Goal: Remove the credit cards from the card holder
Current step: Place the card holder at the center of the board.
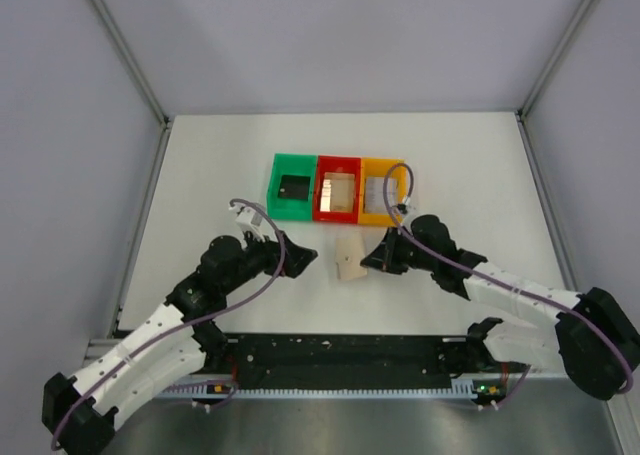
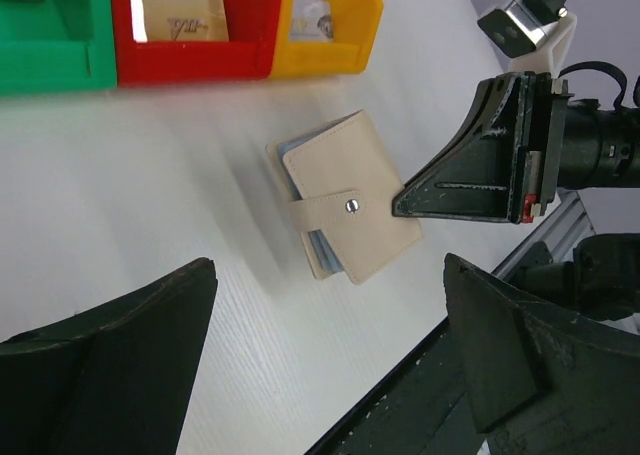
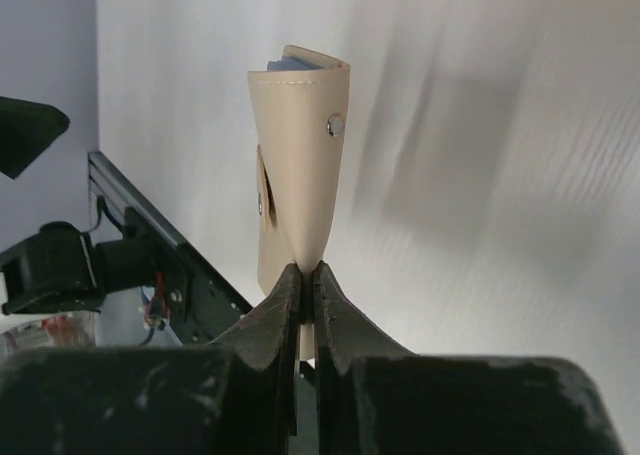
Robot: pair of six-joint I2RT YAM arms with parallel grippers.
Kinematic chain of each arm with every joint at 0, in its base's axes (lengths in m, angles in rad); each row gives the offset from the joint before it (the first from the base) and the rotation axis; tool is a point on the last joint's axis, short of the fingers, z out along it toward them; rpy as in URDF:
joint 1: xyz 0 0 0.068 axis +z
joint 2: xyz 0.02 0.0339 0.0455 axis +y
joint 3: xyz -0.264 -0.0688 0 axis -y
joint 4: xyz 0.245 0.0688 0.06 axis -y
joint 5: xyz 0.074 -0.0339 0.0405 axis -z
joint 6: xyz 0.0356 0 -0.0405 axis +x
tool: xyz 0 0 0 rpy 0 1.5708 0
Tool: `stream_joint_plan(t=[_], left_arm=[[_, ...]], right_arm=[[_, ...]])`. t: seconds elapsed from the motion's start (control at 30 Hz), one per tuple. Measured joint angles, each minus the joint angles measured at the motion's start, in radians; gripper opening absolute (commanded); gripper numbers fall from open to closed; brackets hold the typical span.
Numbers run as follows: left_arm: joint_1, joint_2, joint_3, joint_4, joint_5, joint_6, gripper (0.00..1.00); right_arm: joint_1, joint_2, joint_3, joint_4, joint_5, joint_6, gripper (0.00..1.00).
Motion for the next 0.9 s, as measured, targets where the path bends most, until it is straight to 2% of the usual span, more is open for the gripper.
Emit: stream_joint_plan(t=[0.27,0.3,0.37,0.57,0.7,0.9], left_arm=[[-0.176,0.174,-0.037,0.041,-0.169,-0.072,0.90],[-0.200,0.207,-0.037,0.047,-0.199,-0.083,0.90],[-0.240,0.274,-0.034,0.049,-0.253,-0.102,0.89],[-0.304,0.416,0.010,0.042,-0.355,-0.132,0.84],[-0.308,0.422,0.015,0.052,-0.380,-0.141,0.84],[-0.310,0.422,0.015,0.056,-0.395,-0.150,0.84]], right_arm=[[0.154,0.198,-0.036,0.077,0.122,0.100,0.01],[0.161,0.215,-0.036,0.079,0.134,0.111,0.06],[0.167,0.239,-0.036,0.079,0.153,0.135,0.23],[0.170,0.231,-0.036,0.021,0.215,0.143,0.32],[0.130,0.187,-0.026,-0.058,0.237,0.096,0.33],[-0.031,0.186,0.026,-0.106,0.242,0.004,0.32]])
